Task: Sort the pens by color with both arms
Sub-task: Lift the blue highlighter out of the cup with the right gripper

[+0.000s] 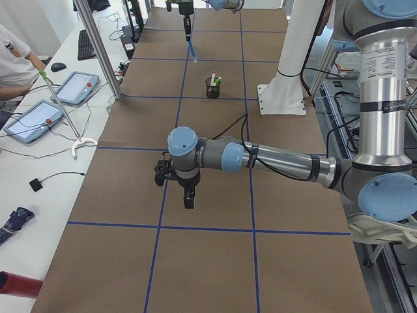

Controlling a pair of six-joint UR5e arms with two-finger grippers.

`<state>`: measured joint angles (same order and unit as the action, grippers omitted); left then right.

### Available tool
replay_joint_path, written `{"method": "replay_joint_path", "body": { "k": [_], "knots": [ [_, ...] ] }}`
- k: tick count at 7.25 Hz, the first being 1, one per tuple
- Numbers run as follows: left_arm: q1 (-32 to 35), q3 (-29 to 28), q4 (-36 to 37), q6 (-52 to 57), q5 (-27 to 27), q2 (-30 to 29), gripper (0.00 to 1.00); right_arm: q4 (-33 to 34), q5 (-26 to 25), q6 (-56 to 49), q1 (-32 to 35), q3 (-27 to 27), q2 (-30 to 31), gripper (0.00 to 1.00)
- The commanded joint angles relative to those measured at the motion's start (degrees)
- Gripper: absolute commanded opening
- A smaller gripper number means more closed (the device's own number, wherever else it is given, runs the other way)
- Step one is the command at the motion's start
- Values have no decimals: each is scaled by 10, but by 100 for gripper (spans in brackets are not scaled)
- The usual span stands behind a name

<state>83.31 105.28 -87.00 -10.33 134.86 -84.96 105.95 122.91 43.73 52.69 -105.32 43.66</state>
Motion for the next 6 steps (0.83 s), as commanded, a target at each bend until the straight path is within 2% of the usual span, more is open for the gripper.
{"method": "replay_joint_path", "body": {
  "k": [1, 2, 3, 4, 5, 6],
  "knots": [
    [0, 1, -22, 1, 0, 1, 100, -141, -95, 2, 2, -10, 90, 0],
    [0, 1, -26, 1, 0, 1, 100, -213, -128, 9, 2, -8, 133, 0],
    [0, 1, -26, 1, -1, 1, 100, -231, -220, 11, 1, -15, 142, 0],
    [0, 1, -26, 0, -1, 1, 100, -235, -289, 12, -5, -14, 143, 0],
    [0, 1, -26, 1, -1, 1, 100, -241, -330, 22, -5, -13, 142, 0],
    [0, 1, -26, 0, -1, 1, 100, -300, -384, 81, -21, 4, 158, 0]
  ]
}}
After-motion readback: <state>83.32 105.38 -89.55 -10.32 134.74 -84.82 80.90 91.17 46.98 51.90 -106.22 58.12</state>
